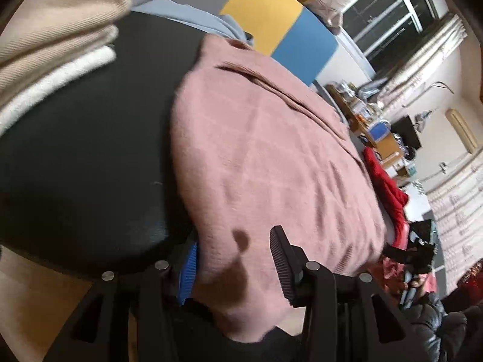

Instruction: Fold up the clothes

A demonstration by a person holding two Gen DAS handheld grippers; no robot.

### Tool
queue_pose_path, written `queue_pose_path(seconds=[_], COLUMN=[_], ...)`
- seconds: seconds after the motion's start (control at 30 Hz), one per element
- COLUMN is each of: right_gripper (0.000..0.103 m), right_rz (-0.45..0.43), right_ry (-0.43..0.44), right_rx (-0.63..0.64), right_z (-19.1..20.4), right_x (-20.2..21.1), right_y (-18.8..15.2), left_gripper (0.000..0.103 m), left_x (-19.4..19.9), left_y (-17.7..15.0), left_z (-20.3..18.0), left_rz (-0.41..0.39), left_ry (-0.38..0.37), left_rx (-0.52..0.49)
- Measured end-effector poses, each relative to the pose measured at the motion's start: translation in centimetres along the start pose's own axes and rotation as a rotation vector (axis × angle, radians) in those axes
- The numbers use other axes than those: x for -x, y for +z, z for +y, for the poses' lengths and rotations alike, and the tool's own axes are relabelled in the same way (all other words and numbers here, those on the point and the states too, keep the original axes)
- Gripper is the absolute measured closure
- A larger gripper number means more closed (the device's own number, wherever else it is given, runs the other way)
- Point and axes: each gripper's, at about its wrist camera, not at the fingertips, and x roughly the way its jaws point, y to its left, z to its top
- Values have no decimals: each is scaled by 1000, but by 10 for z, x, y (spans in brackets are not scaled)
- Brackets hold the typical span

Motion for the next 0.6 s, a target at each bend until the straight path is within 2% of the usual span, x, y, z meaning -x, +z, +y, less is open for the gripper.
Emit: queue_pose_path(seconds=[0.13, 0.17, 0.2, 0.23, 0.27, 0.33, 0.43, 0.5, 0.57, 0.6], right_gripper=[0, 8, 35, 52, 78, 81, 82, 82, 82, 81], right_rz=[21, 33, 44, 58, 75, 79, 73, 86, 104, 112], right_ry=[18, 4, -10, -26, -46, -45, -9, -8, -24, -34], right_rx=[-37, -50, -55, -47, -42, -62, -95, -92, -81, -74], right_z=[-4, -4, -4, -5, -7, -16, -30, -30, -27, -25], right_x=[-4, -4, -4, -5, -8, -14, -16, -14, -15, -16], right_y=[7, 8, 10, 10, 10, 8, 3, 2, 3, 4], left_gripper=[61, 64, 64, 64, 63, 61, 59, 66, 92, 92], left_x=[-7, -6, -4, -3, -5, -9, -13, -13, -11, -10], left_y=[-3, -4, -4, -3, -2, -1, -2, 1, 5, 8], left_z=[-6, -7, -6, -3, -1, 0, -10, -15, -19, -21], left_rz=[60, 69, 70, 66, 73, 87, 92, 94, 95, 96], left_ry=[-91, -109, -133, -152, -142, -120, -77, -84, -109, -122], left_rx=[22, 30, 44, 63, 72, 83, 31, 12, 1, -5])
